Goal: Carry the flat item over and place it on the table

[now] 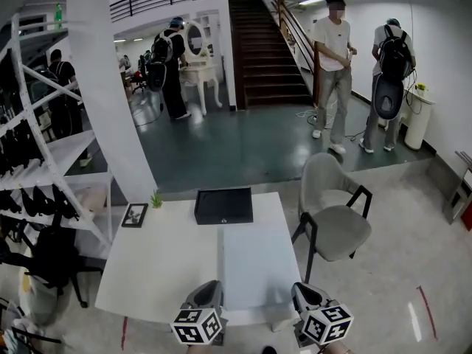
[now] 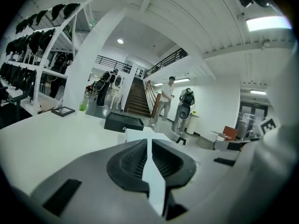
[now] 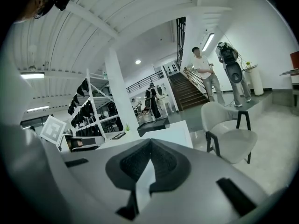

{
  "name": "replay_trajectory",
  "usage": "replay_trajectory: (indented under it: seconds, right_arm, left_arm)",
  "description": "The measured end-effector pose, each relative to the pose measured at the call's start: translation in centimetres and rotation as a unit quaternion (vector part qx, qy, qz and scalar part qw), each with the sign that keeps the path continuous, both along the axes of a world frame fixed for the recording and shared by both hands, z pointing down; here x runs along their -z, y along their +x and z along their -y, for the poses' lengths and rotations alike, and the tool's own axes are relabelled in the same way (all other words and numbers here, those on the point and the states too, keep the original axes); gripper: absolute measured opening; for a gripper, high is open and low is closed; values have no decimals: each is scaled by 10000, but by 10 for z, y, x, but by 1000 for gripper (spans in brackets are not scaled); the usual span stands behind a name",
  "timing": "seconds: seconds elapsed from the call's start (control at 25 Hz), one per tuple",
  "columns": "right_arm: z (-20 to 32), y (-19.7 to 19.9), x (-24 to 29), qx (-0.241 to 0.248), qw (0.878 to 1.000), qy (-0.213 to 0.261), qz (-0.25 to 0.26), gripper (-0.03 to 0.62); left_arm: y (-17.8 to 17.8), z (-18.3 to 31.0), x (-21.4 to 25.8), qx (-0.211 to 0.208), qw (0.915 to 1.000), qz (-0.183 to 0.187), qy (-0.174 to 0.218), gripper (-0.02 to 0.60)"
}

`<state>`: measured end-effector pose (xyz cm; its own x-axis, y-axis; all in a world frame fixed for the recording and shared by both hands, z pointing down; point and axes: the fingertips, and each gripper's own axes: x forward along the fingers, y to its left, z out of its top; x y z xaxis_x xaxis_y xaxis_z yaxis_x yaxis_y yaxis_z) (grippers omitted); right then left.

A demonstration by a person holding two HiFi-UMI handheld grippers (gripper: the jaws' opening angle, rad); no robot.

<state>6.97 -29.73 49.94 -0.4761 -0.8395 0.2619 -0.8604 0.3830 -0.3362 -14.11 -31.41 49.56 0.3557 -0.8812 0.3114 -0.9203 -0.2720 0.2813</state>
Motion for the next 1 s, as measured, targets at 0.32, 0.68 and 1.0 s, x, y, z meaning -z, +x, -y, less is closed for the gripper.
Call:
replay_trajectory:
  seconds: [0.32, 0.68, 1.0]
  right_arm:
    - [-1, -5, 8, 32, 9998, 151, -113, 0]
    - [-5, -2, 3, -25, 9997, 130, -207, 0]
    - [-8, 1, -3, -102, 9996, 75, -259, 0]
  left_arm:
    - [5, 1, 6, -115, 9998, 128, 84, 34]
    - [6, -2, -1, -91, 9999, 100, 22, 34]
    - [6, -3, -3, -101, 9999, 68, -15, 34]
